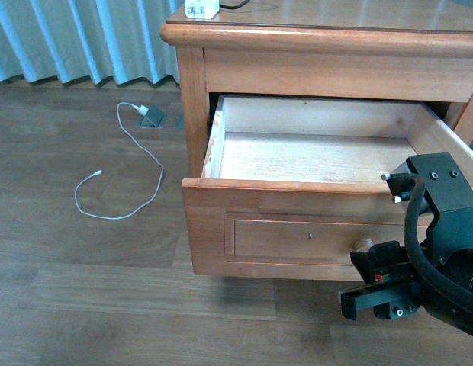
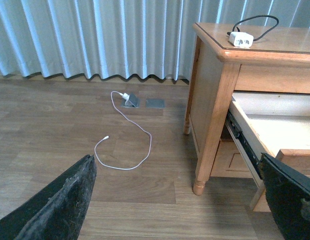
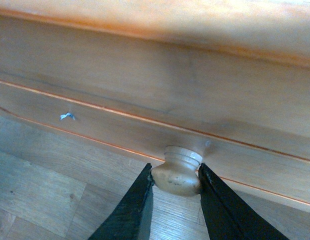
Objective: Put charger into drawer
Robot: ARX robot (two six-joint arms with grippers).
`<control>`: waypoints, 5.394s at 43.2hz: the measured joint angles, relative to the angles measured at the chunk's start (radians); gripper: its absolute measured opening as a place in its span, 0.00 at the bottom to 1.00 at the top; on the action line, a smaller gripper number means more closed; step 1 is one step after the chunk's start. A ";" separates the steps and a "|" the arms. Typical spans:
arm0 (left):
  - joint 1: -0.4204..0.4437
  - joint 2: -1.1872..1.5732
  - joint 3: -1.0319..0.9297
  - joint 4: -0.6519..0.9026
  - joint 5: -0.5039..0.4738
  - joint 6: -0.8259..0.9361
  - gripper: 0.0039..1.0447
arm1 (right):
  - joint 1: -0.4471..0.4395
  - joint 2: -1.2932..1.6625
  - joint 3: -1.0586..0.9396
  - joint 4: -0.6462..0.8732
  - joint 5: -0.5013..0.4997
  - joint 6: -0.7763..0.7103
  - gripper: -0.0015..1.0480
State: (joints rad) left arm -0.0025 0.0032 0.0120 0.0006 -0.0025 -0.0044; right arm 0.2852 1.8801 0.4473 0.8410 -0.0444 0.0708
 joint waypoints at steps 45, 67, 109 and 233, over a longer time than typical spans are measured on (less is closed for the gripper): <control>0.000 0.000 0.000 0.000 0.000 0.000 0.94 | -0.282 -0.936 -0.098 -0.468 -0.179 0.061 0.92; 0.000 0.000 0.000 0.000 0.000 0.000 0.94 | -0.605 -1.218 -0.262 -0.507 -0.414 0.095 0.92; 0.000 0.000 0.000 0.000 0.000 0.000 0.94 | -0.289 -1.519 -0.443 -0.475 0.043 -0.070 0.34; -0.355 2.296 1.810 0.301 -0.266 0.055 0.94 | -0.289 -1.520 -0.443 -0.475 0.044 -0.070 0.92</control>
State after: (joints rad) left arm -0.3576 2.2990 1.8225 0.3016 -0.2684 0.0509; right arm -0.0036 0.3599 0.0044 0.3656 -0.0006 0.0010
